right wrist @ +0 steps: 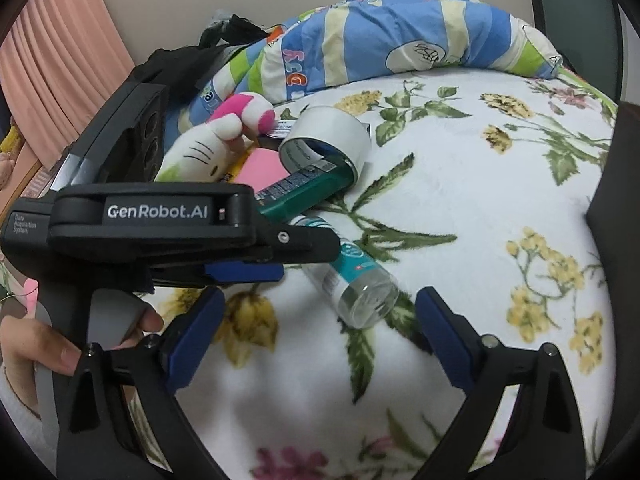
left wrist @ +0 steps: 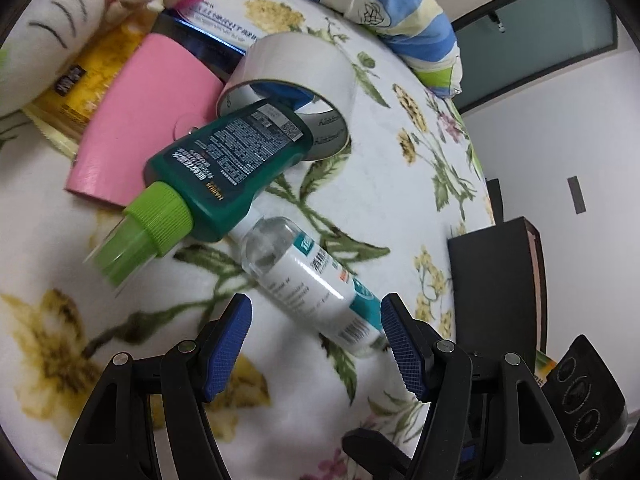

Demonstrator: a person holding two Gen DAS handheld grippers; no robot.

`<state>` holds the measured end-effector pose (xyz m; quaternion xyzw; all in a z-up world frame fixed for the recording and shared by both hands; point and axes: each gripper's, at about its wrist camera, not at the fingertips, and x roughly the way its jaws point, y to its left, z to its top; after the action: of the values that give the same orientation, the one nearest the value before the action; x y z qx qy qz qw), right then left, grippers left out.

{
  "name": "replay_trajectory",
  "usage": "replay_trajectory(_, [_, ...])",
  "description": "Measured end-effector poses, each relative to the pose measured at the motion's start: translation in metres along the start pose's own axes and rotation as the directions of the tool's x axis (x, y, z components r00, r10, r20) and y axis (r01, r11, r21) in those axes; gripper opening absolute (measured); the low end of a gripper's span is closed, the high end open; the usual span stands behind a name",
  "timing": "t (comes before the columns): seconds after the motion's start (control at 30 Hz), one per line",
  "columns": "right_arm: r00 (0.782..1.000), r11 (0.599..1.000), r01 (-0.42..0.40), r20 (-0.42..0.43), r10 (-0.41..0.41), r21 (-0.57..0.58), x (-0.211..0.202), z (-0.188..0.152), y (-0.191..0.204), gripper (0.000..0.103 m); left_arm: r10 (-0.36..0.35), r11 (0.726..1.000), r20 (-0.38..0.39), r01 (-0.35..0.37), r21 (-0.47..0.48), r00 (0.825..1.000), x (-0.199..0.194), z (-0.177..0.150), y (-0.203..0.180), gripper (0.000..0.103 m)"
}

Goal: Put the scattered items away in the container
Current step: 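Move the left gripper back to the clear spray bottle on the bed, then grasp the clear spray bottle with the left gripper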

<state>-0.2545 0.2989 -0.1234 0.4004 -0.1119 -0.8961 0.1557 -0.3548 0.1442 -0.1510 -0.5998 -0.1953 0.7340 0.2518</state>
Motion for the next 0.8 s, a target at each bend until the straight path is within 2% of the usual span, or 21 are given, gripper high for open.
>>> replay_trajectory(0.4, [0.999, 1.0, -0.003, -0.036, 0.003, -0.005, 0.034, 0.004, -0.007, 0.086, -0.001, 1.0, -0.011, 0.001, -0.028, 1.0, 0.018, 0.012, 0.009, 0.067])
replay_trajectory(0.47, [0.999, 1.0, -0.012, -0.045, 0.012, 0.002, 0.039, 0.004, -0.01, 0.081, 0.002, 1.0, -0.012, -0.002, -0.028, 1.0, 0.02, 0.013, 0.009, 0.067])
replay_trajectory(0.53, [0.998, 1.0, -0.021, -0.057, 0.021, 0.006, 0.044, 0.003, -0.012, 0.068, 0.005, 1.0, -0.007, -0.005, -0.024, 1.0, 0.022, 0.013, 0.009, 0.067])
replay_trajectory(0.6, [0.997, 0.999, -0.033, -0.065, 0.033, 0.007, 0.047, 0.002, -0.013, 0.061, 0.009, 1.0, 0.006, -0.009, -0.008, 1.0, 0.023, 0.013, 0.007, 0.067])
replay_trajectory(0.8, [0.997, 0.999, -0.031, -0.065, 0.032, 0.023, 0.045, 0.0, -0.015, 0.049, 0.04, 0.997, 0.044, -0.043, 0.058, 0.998, 0.023, 0.007, 0.0, 0.067])
